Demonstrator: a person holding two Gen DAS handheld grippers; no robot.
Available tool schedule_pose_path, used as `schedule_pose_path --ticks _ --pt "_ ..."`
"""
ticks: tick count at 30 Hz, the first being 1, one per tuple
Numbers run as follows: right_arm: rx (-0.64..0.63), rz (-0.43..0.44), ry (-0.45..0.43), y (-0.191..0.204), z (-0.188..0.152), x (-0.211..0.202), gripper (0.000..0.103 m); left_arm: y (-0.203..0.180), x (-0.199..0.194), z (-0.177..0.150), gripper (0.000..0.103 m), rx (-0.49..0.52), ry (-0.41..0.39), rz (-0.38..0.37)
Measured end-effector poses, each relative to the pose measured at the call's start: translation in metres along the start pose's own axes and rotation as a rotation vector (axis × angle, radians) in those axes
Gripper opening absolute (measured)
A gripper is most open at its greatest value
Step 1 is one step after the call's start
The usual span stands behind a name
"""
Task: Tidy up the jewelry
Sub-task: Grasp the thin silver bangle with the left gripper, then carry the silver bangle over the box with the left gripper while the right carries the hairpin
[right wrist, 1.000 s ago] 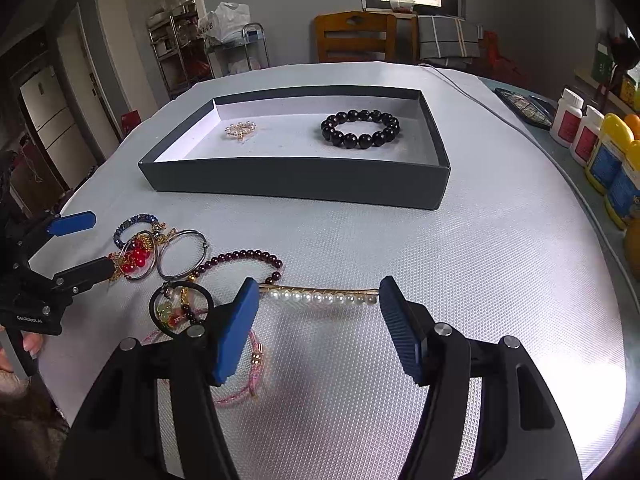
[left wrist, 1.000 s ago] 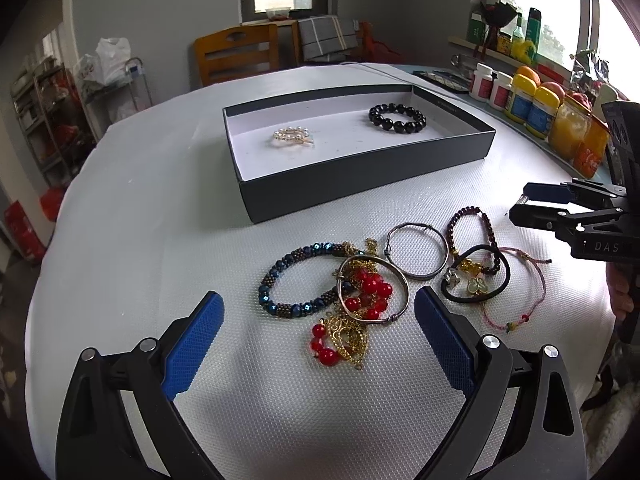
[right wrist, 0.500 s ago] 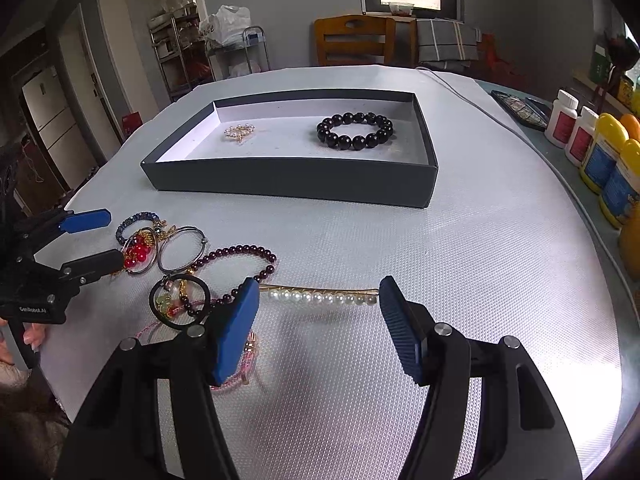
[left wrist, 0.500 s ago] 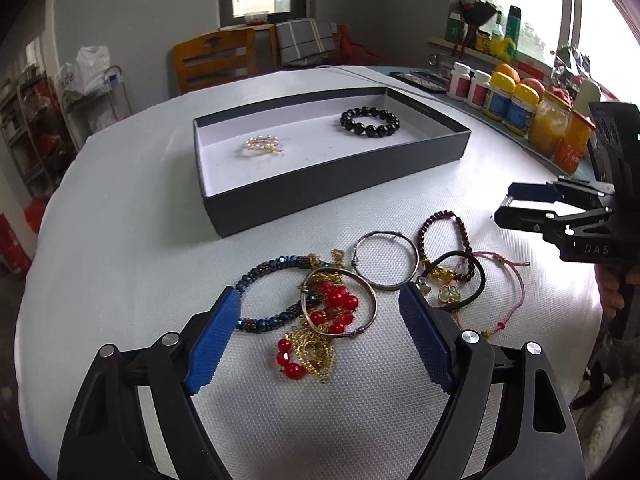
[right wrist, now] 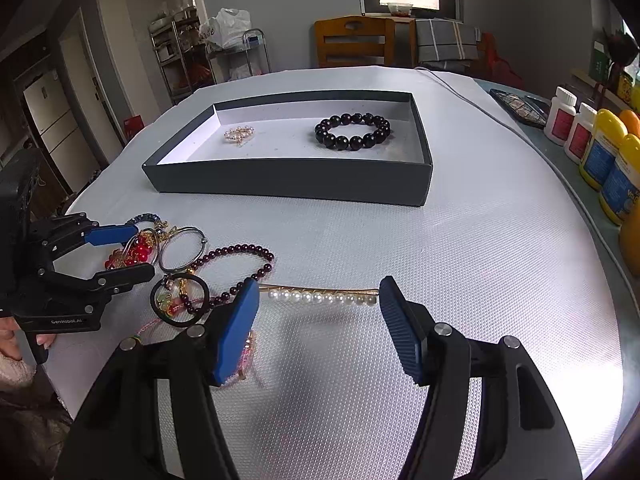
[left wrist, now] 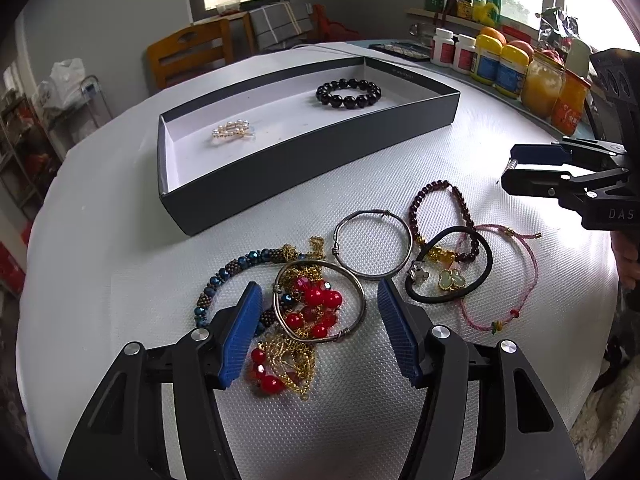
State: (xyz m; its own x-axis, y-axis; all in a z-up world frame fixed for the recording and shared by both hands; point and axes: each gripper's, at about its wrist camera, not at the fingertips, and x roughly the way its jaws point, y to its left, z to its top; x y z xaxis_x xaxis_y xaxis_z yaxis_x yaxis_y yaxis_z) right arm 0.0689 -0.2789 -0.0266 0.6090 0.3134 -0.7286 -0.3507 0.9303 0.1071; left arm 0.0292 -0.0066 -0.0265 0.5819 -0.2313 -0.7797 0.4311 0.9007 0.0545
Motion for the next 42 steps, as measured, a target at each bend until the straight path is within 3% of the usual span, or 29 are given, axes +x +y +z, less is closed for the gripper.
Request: schedule_pose_path --ticks 7,29,33,42 --pt "-0.006 -0.001 0.001 0.001 0.001 0.000 0.062 0.004 0.000 0.000 0.050 -0.014 -0.002 -0.012" --pt "-0.040 0.004 -0.011 0.010 0.011 -0.004 0.062 0.009 -0.024 0.009 0.049 -0.010 -0.055 -0.017" --pt "-0.060 -0.007 -0.035 0.009 0.023 -0.011 0.062 0.014 -0.036 0.021 0.049 -0.026 -0.081 -0.050" --pt "-0.062 -0.040 -0.093 -0.006 0.080 -0.014 0.062 0.044 -0.031 0.075 0.049 -0.050 -0.113 -0.032"
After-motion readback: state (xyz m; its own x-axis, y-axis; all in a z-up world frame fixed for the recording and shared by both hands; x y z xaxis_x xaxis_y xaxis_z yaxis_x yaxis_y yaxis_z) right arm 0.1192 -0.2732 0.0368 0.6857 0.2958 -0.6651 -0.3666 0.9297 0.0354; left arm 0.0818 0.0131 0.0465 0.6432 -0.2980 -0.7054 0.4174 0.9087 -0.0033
